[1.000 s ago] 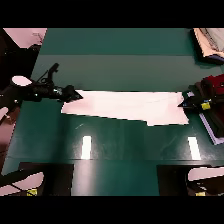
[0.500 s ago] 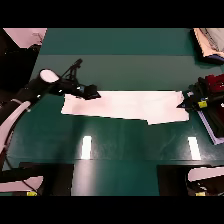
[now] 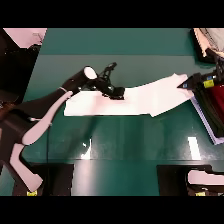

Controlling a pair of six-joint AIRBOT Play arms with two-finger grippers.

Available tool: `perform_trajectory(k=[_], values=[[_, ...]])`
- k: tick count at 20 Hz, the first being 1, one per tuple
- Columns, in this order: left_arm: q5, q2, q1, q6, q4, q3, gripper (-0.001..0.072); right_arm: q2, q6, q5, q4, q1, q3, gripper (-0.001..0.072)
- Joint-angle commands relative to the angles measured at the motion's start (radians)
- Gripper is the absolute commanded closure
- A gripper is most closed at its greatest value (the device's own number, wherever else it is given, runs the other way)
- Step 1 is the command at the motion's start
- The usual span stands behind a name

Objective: Fold the shirts.

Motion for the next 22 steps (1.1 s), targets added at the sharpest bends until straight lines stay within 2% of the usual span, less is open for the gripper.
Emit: perform_trajectory(k=[1, 4, 9, 13, 16, 22], values=[[-0.017, -0.099, -0.029, -0.044, 0.058, 0.083, 0.0678, 0.037, 0.107, 0.023, 0.003, 0.116, 0.147, 0.0693], [-0.015, -0.101, -0.028, -0.066, 0.126, 0.083, 0.0678, 0.035, 0.135, 0.017, 0.002, 0.214, 0.240, 0.0693], [-0.018, -0.100, -0.028, -0.064, 0.127, 0.083, 0.0678, 0.035, 0.144, -0.013, 0.002, 0.346, 0.326, 0.0693], [-0.071, -0.098, -0.028, -0.057, 0.139, 0.136, 0.0678, 0.035, 0.143, -0.028, 0.002, 0.415, 0.356, 0.0693], [-0.125, -0.078, -0.020, -0.058, 0.204, 0.206, 0.0678, 0.035, 0.143, -0.042, 0.002, 0.443, 0.356, 0.0693], [-0.217, 0.075, 0.127, -0.065, 0.341, 0.217, 0.0678, 0.000, 0.142, -0.080, -0.005, 0.529, 0.356, 0.0693]])
